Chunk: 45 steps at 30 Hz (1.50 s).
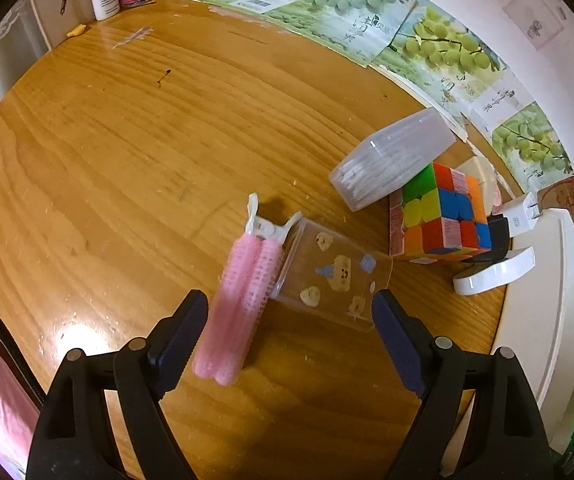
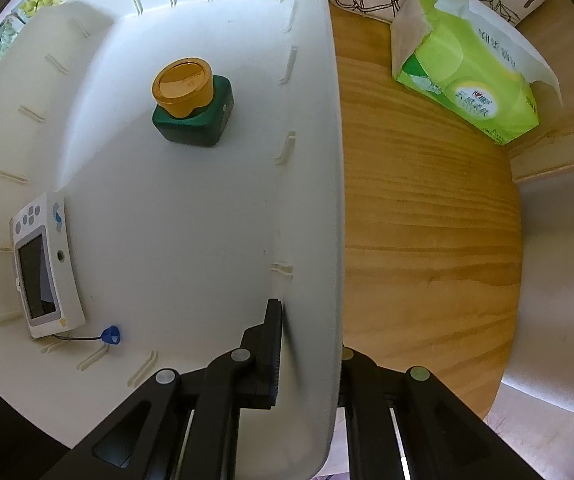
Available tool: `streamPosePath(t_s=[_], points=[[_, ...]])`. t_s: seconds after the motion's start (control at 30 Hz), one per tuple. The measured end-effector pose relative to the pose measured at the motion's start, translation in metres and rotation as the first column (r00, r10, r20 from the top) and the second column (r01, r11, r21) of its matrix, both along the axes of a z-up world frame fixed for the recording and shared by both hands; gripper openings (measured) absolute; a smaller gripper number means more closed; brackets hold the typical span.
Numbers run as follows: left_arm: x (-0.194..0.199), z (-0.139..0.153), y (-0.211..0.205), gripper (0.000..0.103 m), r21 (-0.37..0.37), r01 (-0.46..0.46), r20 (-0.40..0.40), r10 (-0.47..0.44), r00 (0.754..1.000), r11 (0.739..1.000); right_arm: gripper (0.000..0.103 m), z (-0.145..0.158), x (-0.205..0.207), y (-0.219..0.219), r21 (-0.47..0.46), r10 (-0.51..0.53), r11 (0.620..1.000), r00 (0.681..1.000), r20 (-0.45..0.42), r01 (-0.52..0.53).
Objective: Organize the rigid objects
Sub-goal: 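Grasp the pink hair rollers with the left tool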
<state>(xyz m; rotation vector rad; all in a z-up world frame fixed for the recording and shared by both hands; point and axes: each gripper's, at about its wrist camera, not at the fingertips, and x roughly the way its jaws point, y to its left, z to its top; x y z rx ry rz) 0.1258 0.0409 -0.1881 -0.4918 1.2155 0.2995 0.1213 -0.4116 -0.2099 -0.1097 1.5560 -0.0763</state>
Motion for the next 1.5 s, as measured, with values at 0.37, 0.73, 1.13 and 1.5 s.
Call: streamPosePath(t_s=[0.37, 0.73, 1.13, 1.5], points=[[-0.002, -0.010, 0.022, 0.087, -0.039, -0.053, -0.029, 0.052, 0.998, 0.998, 0.012, -0.005, 0.005, -0.007, 0.006, -0.011, 1.000, 1.000, -0.016, 0.011], [-0.015, -0.013, 0.038, 0.083, -0.103, -0.099, -0.031, 0.096, 0.995, 0.990, 0.012, -0.008, 0.009, -0.006, 0.007, 0.000, 1.000, 1.000, -0.025, 0.000], [-0.026, -0.013, 0.045, 0.053, -0.127, -0.104, -0.060, 0.097, 0.993, 0.986, 0.012, -0.009, 0.008, -0.004, 0.010, 0.005, 1.000, 1.000, -0.022, -0.005], [-0.020, -0.012, 0.041, 0.034, -0.105, -0.064, -0.064, 0.058, 0.996, 0.992, 0.013, -0.008, 0.007, 0.000, 0.006, 0.010, 1.000, 1.000, -0.013, -0.010]])
